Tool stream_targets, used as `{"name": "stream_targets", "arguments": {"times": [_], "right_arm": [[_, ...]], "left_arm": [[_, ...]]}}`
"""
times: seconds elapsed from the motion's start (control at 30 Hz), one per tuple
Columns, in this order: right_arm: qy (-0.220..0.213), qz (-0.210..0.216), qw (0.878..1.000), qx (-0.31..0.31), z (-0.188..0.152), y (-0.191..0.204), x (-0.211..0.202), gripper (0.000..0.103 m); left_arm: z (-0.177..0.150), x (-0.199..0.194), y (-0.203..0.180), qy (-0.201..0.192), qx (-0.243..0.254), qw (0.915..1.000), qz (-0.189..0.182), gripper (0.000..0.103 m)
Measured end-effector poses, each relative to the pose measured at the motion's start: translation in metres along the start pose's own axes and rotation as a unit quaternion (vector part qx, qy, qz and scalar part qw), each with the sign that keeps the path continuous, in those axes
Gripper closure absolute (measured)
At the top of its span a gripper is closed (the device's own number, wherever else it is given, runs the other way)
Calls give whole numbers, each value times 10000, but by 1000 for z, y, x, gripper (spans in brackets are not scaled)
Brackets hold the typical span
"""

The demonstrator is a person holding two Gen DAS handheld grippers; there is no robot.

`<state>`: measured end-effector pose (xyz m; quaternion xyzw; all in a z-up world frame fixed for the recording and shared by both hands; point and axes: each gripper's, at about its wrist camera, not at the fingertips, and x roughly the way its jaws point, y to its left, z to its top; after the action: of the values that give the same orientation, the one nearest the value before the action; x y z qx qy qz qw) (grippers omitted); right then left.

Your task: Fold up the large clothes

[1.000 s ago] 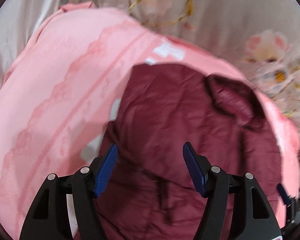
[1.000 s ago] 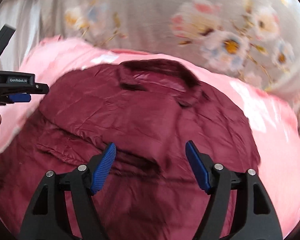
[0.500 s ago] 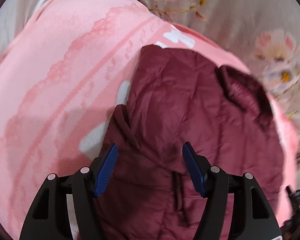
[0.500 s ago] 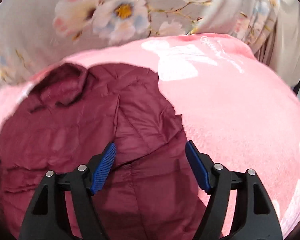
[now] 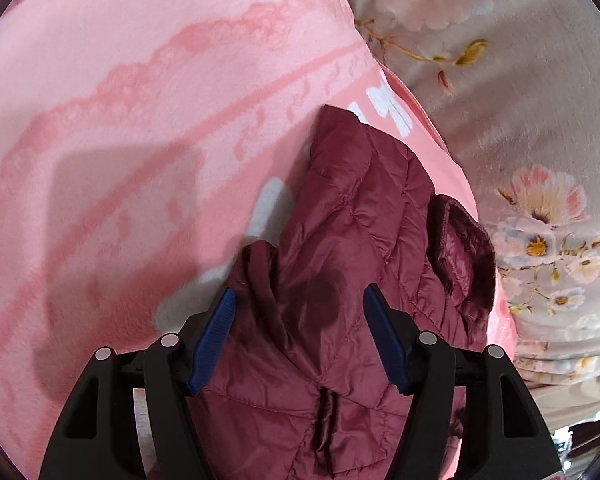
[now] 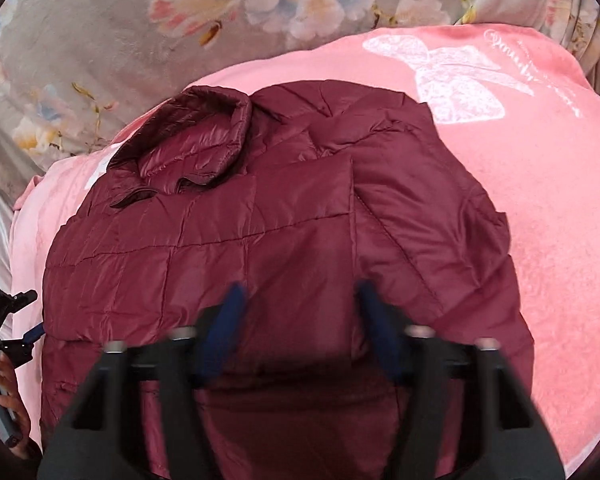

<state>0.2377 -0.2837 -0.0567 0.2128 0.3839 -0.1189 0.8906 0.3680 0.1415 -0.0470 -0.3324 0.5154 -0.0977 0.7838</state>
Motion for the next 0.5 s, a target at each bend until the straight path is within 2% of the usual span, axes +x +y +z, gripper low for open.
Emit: {"name": "stream_targets", "arguments": {"times": [0.03,0.07,0.2,0.27,0.3,0.33,0.4,0.5], "right_arm": [[-12,137,9999,13,3,0,-3,95],[-87,271,9996,27,6,1,-9,99],[-687,482,9964,-98,21,6,-50,101],[-957,509,9941,-86,27,0,-70,101],[-981,482,9940,-84,28,-3,-74,101],[-938,419,9946,-115,27,-6,-73,101],[-676,201,9973,-223,19,-12,-59,101],[-216,21,9994,-285,3,-17,-30,101]], "left_arm": [[0,0,-2,-1,19,10000,-40,40],[0,0,-6,9,64,9999,-101,40],[4,8,-15,64,145,9998,-138,40],[5,13,-16,49,197,9998,29,58],[5,17,-17,63,294,9993,212,80],[4,19,-16,75,361,9988,317,96],[1,18,-16,2,531,9977,423,101],[-5,9,-22,-278,914,9926,745,103]]}}
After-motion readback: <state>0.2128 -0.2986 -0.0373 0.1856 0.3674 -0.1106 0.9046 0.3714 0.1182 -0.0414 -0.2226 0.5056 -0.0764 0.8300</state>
